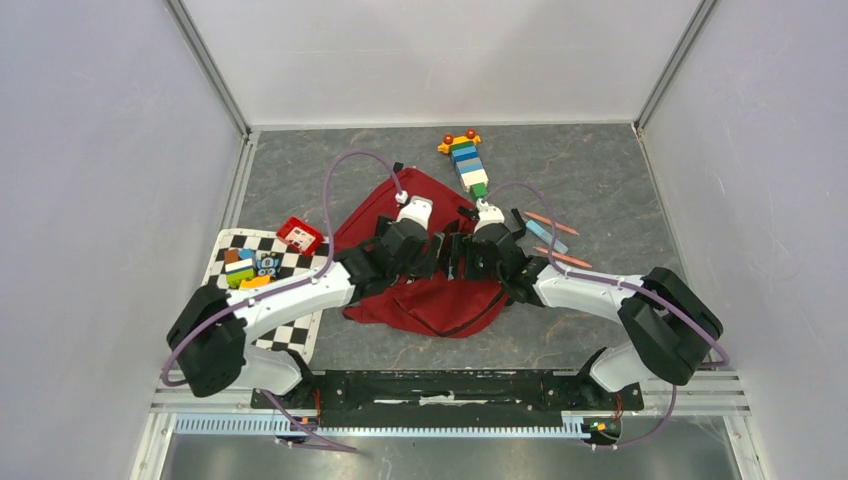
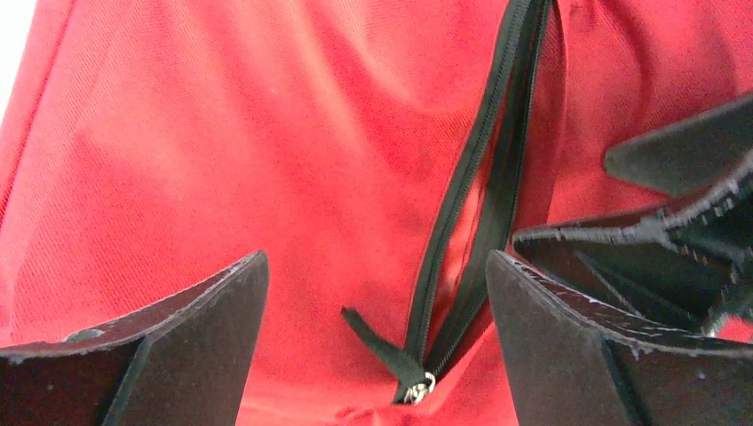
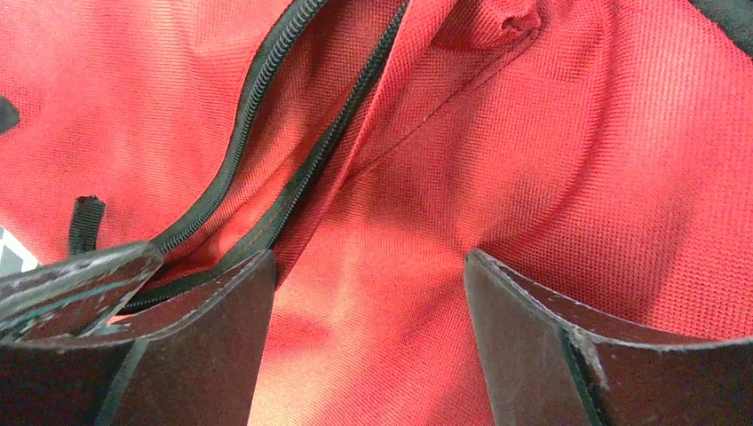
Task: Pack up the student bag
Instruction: Unzip the student bag at the center of the board.
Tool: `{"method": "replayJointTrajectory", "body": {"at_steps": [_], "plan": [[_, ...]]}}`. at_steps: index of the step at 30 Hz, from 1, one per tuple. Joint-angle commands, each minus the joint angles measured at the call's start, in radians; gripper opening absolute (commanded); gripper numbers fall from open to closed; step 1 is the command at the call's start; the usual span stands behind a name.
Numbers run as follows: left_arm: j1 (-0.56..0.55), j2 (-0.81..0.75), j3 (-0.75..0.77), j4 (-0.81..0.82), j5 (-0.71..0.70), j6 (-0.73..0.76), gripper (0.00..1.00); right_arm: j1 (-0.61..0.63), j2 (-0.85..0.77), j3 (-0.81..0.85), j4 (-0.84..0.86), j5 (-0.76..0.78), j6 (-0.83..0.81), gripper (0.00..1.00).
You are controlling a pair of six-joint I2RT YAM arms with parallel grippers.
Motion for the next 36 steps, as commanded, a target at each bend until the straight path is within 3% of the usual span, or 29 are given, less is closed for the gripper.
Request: {"method": "replayJointTrajectory", "body": {"at_steps": [1, 13, 21, 26, 33, 36], "plan": [[-0.007, 0.056, 0.042, 0.117, -0.119, 0.067, 0.99, -0.002, -0.007, -0.063, -0.002, -0.006, 0.046, 0.83], [-0.013, 0.189, -0.086, 0.546, -0.129, 0.090, 1.00, -0.004, -0.019, -0.120, 0.059, -0.042, 0.088, 0.84], [-0.013, 0.330, -0.022, 0.531, -0.374, 0.112, 1.00, -0.005, -0.025, -0.126, 0.065, -0.048, 0.089, 0.84], [-0.013, 0.307, -0.054, 0.565, -0.571, 0.135, 1.00, -0.007, -0.030, -0.135, 0.064, -0.048, 0.090, 0.83], [-0.013, 0.183, -0.068, 0.540, -0.551, 0.211, 0.98, -0.009, -0.049, -0.143, 0.062, -0.030, 0.073, 0.83], [-0.011, 0.131, -0.069, 0.488, -0.512, 0.231, 0.87, -0.010, -0.064, -0.142, 0.052, -0.012, 0.059, 0.83]]}}
